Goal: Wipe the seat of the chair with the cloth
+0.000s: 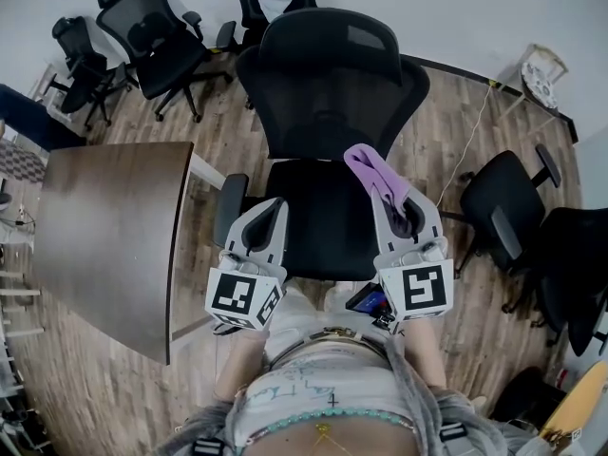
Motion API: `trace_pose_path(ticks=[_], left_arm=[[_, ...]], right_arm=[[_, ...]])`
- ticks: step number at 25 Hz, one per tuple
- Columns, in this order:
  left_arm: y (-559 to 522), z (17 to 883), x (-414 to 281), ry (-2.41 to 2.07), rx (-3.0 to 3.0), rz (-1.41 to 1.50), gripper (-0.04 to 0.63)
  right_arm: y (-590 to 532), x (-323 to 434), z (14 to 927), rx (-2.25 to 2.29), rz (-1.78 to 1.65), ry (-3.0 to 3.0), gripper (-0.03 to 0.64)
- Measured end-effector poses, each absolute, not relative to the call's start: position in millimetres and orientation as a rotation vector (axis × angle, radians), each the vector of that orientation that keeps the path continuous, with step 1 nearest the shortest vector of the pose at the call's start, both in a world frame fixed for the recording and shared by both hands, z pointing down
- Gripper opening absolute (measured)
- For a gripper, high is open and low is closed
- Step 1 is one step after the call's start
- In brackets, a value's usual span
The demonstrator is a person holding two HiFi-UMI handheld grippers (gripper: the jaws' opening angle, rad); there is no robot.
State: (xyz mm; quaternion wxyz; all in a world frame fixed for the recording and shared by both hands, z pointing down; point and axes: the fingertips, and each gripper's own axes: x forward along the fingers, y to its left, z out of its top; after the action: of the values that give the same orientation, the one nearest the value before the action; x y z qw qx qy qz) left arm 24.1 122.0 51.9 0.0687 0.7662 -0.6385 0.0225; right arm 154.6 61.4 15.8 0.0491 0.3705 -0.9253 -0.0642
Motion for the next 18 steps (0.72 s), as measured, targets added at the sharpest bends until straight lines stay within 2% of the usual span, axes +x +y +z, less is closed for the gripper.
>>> trace_pose_path(ticks=[18], left_arm=[[56,65,-124,-1.648,2.457,0.064,0.002]], right_arm=[[27,15,27,1.4,-0.145,-2.635,0.052]])
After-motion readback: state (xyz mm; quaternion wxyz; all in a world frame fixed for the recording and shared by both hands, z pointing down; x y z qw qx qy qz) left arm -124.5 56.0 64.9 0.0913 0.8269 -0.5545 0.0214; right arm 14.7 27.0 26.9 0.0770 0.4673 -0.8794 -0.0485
